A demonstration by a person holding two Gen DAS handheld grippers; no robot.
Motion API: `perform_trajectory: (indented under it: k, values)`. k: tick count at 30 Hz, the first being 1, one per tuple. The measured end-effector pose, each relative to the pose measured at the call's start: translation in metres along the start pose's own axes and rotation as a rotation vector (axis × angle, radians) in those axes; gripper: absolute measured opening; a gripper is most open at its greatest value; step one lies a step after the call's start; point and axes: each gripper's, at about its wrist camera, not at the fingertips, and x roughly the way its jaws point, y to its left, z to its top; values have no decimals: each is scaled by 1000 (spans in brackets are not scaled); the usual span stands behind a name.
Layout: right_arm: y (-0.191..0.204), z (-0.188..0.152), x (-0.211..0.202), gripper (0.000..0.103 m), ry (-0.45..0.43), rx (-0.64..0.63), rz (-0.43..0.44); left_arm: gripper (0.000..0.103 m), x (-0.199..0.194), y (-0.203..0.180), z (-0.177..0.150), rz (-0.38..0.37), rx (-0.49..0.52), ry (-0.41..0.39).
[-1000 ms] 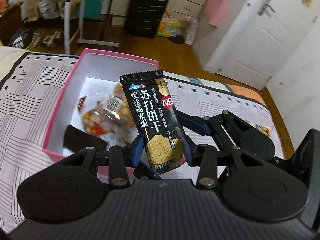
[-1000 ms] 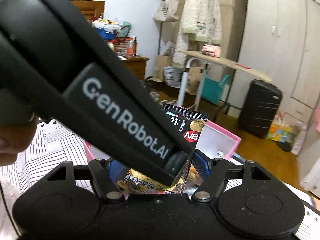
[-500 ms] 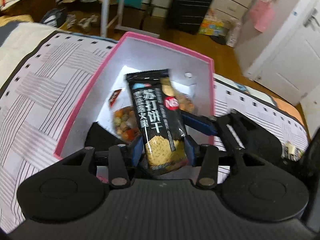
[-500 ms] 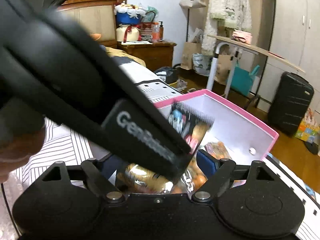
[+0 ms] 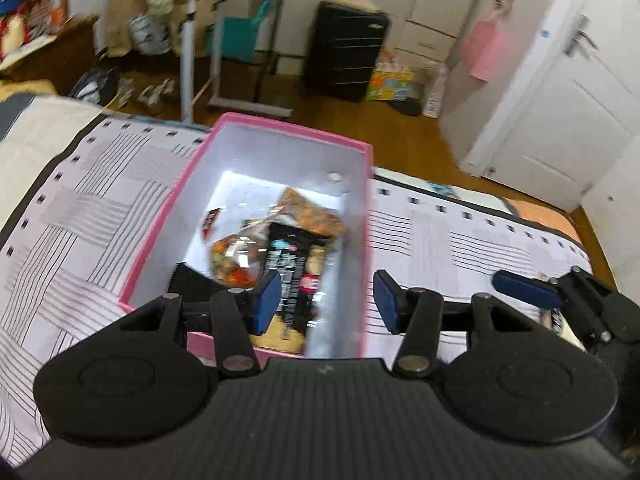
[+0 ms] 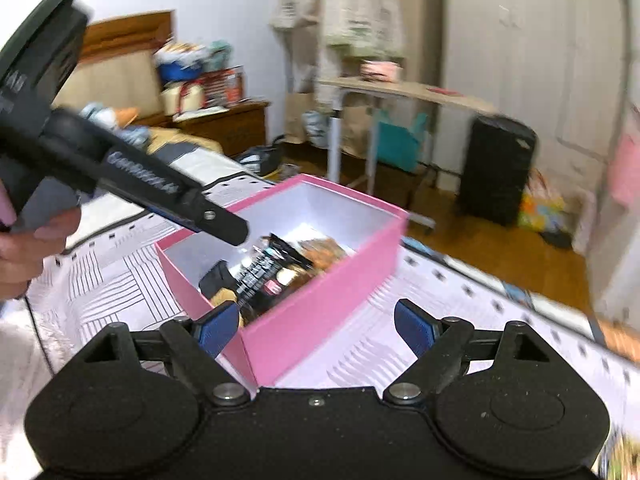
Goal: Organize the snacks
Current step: 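Lift the NB cracker pack into the pink box and release it, then reach the left tool to the white wrapped bar and grasp it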
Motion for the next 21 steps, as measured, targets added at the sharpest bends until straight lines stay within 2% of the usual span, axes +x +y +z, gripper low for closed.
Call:
perform_trajectory:
  k: [6,11,14,21]
  values:
    - [-52,-13,-46,88,4,154,-44,50,-17,-60,-14,-105,115,27]
    - [-87,-48,-89,88,3,227,-115,49,-23,-110,-24,-228,190,52]
    - [-112,-68,-92,88,5,299,-165,49,-11,-141,-37,-305,225,68]
    - [-153,-139,-93,88,49,402,-234,48,48,-208,-70,-405,241,167]
